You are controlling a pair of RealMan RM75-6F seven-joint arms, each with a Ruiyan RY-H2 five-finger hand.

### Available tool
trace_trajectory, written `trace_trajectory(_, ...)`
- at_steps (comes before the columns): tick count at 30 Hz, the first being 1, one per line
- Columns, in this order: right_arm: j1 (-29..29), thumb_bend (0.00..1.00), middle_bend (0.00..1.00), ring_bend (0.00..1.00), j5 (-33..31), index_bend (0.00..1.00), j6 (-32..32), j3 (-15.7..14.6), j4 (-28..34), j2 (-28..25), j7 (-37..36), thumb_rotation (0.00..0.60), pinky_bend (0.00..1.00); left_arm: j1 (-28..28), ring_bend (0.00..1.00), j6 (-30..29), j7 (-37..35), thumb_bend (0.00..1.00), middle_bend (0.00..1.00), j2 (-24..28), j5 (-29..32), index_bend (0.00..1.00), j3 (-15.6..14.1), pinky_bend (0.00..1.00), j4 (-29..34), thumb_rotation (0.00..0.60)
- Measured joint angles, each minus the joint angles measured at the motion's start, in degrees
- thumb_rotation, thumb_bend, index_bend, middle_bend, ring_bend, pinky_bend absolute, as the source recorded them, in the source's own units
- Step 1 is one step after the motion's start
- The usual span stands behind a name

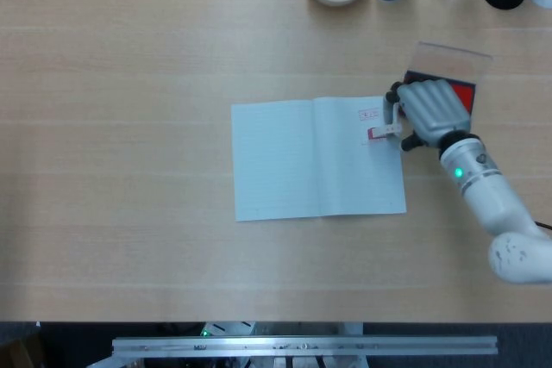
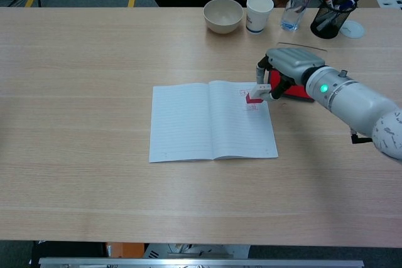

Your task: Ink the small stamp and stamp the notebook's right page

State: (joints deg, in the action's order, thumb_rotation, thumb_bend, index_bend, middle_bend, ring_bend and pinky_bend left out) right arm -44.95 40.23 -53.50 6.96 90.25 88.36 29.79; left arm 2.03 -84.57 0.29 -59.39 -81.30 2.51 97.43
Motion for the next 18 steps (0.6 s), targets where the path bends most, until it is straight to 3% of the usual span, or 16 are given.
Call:
trace_trajectory(9, 4.1, 0.29, 0.40, 0.24, 4.7, 0.62, -1.6, -3.1, 5.5, -6.8, -3.3, 0.600, 0.24, 0.3, 0.11, 0.3, 0.7, 0.26, 0.13, -0.2, -0.3, 0.13, 0.0, 0.08, 0.3, 0.600)
trace_trajectory(18, 6.5, 0.29, 0.40, 0.24, 7.2, 0.62, -2.3, -5.2, 6.3, -9.4, -4.9, 0.600, 0.24, 0.3, 0.11, 0.2, 1.2, 0.26, 0.13, -0.2, -0.6, 0.13, -0.3, 0.08, 0.7, 0.600)
